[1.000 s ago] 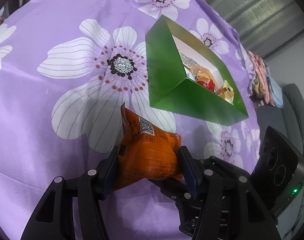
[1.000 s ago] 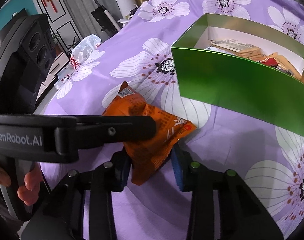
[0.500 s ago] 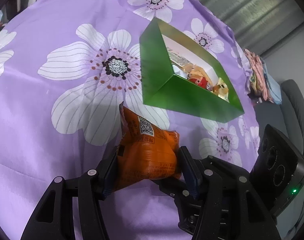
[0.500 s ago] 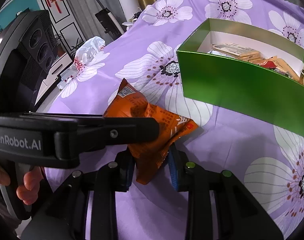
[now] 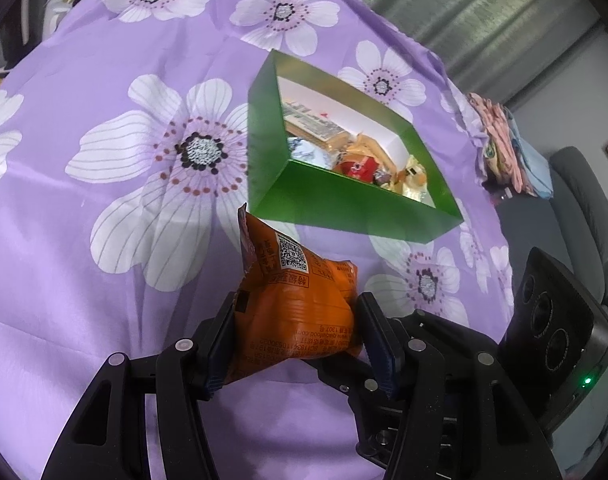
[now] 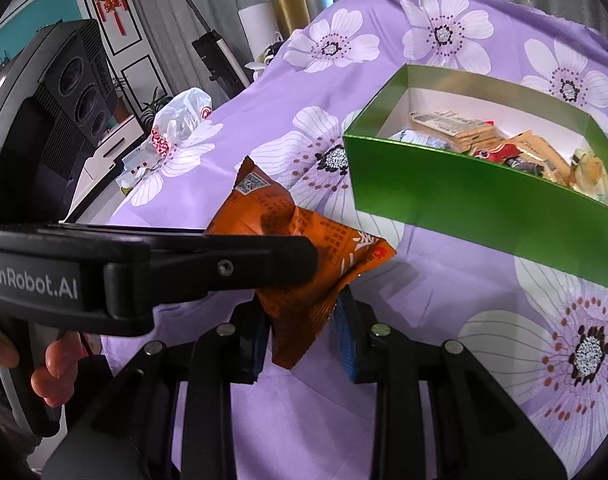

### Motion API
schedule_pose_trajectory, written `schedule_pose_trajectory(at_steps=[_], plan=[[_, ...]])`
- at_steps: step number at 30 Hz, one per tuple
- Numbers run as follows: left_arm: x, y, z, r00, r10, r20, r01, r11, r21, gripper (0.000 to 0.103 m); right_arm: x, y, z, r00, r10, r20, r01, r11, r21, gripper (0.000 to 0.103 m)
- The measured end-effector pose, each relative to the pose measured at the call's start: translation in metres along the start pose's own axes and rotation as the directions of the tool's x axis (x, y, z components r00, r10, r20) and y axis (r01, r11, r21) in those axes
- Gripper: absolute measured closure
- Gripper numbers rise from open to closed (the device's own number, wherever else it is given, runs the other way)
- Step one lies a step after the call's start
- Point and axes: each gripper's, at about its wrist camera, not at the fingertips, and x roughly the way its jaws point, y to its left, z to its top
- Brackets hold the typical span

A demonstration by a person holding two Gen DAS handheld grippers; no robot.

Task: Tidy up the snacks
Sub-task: 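Carry the orange bag over the green box and lower it in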

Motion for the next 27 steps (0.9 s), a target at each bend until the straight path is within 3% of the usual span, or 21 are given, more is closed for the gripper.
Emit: schedule_pose_trajectory(at_steps=[27], plan=[[-0.027, -0.073, 0.005, 0.997, 0.018, 0.080, -0.030, 0.988, 0.149, 0.045, -0.068, -0.014, -0.003, 0.986, -0.020, 0.167, 0.017, 1.000, 0.022, 0.073]])
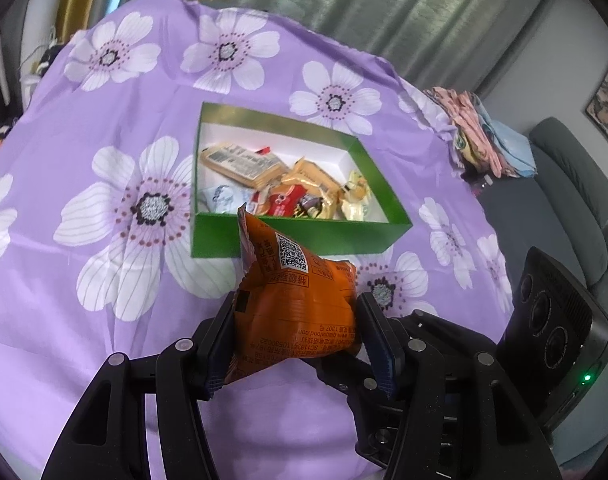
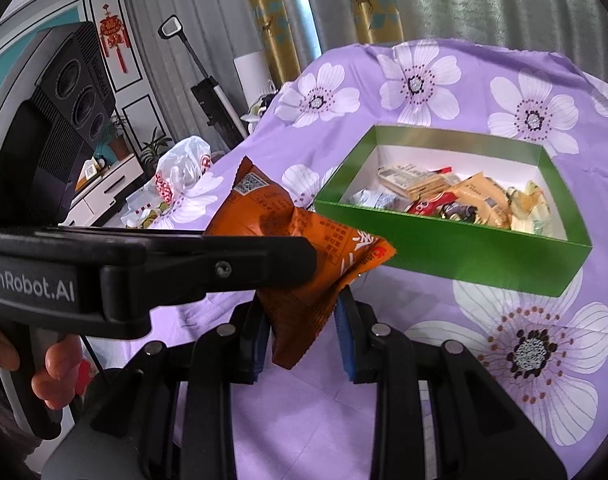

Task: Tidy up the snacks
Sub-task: 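Carry the orange bag over the green box and lower it in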

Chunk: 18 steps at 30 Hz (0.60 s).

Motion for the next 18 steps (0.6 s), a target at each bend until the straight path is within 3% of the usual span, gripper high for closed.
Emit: schedule_pose_trajectory(at_steps=[18], plan=[[0.009, -0.032, 0.021, 1.000, 0.008, 0.008, -0.008, 0.995, 0.095, 0.045, -0.016, -0.019, 0.008, 0.997, -0.022, 0.077, 0.020, 0.999, 0.030, 0.073]])
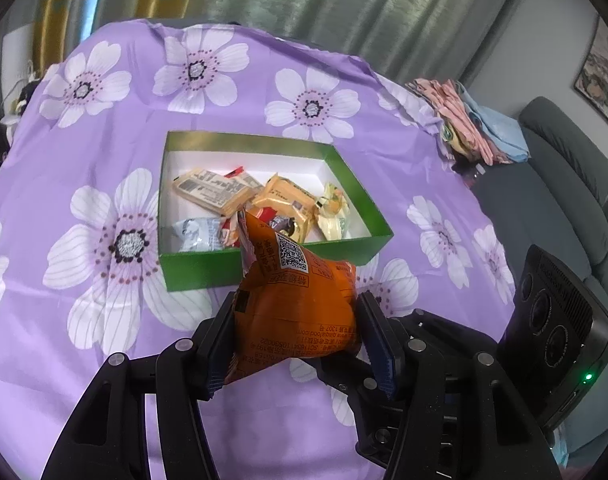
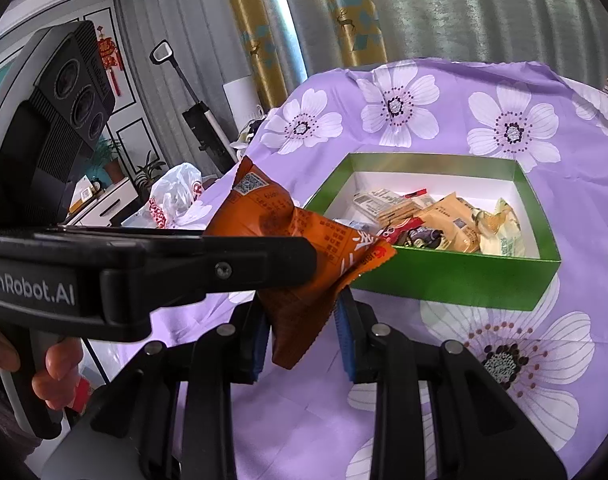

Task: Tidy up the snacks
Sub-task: 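Carry the orange bag over the green box and lower it in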

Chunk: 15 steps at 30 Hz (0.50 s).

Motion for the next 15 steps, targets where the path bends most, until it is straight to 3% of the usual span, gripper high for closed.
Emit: schedule_pose_trajectory(at_steps=[15], plan=[[0.032, -0.013, 0.034, 1.000, -0.001, -0.004, 0.001, 0.998, 0.057, 0.045, 0.008, -0.032, 0.017, 0.999, -0.029, 0.030, 0.029, 0.999, 0.019, 0.073]])
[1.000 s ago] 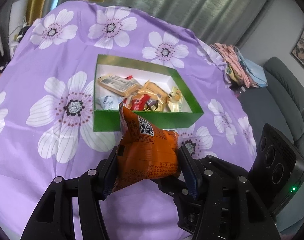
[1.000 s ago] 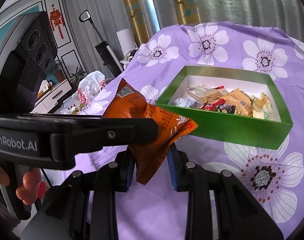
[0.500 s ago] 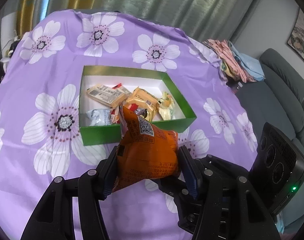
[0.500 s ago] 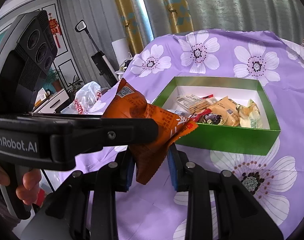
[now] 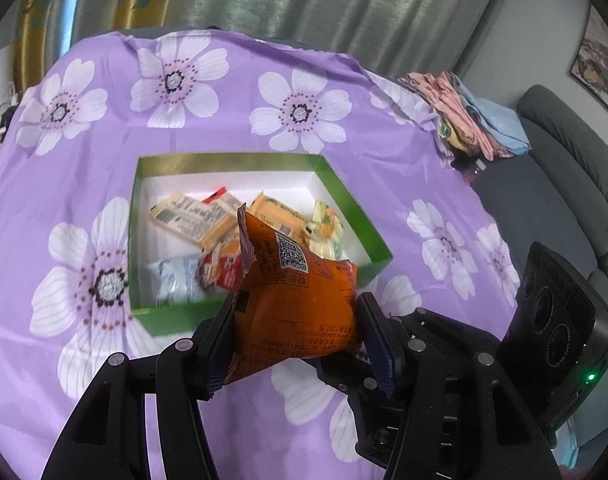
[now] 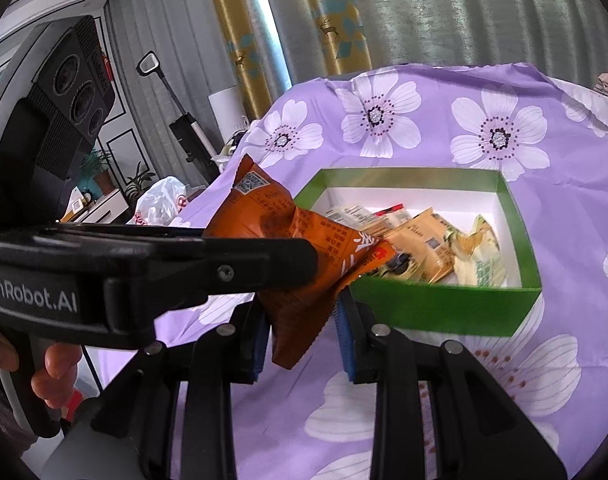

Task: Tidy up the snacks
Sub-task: 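Carry the orange bag over the green box and lower it in, then open the right gripper to release the orange bag in the box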

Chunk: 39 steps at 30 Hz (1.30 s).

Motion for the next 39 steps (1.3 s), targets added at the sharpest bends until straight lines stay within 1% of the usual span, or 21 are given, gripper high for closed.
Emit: schedule_pose_trajectory(at_steps=[9, 13, 18, 24, 30, 33, 39], plan=[[0.028, 0.001, 0.033, 1.000, -0.005, 0.003, 0.005, 1.000, 0.029, 0.045, 0.021, -0.029, 0.024, 0.999, -0.040, 0.008, 0.040, 0.999, -0.003, 0.073], [0.040, 0.005, 0.047, 1.000, -0.007, 0.002, 0.006, 1.000, 0.028, 0.045, 0.032, -0.042, 0.036, 0.999, -0.047, 0.012, 0.046, 0.999, 0.002, 0.073], [0.059, 0.015, 0.059, 1.000, 0.002, -0.021, -0.002, 1.000, 0.015, 0.045, 0.048, -0.054, 0.043, 0.998, -0.055, -0.001, 0.055, 0.998, 0.007, 0.073], [0.083, 0.026, 0.064, 0.999, 0.018, -0.048, -0.018, 1.000, -0.001, 0.045, 0.072, -0.068, 0.045, 0.997, -0.059, -0.044, 0.060, 0.998, 0.034, 0.073], [0.105, 0.037, 0.063, 0.995, 0.027, -0.093, -0.030, 0.999, -0.030, 0.045, 0.093, -0.079, 0.042, 0.991, -0.062, -0.122, 0.070, 0.996, 0.059, 0.073], [0.110, 0.040, 0.062, 0.994, 0.024, -0.103, -0.028, 0.999, -0.041, 0.045, 0.101, -0.083, 0.040, 0.986, -0.066, -0.152, 0.077, 0.995, 0.071, 0.072], [0.112, 0.040, 0.064, 0.994, 0.025, -0.111, -0.030, 0.998, -0.051, 0.045, 0.105, -0.087, 0.043, 0.981, -0.066, -0.182, 0.085, 0.992, 0.096, 0.071]])
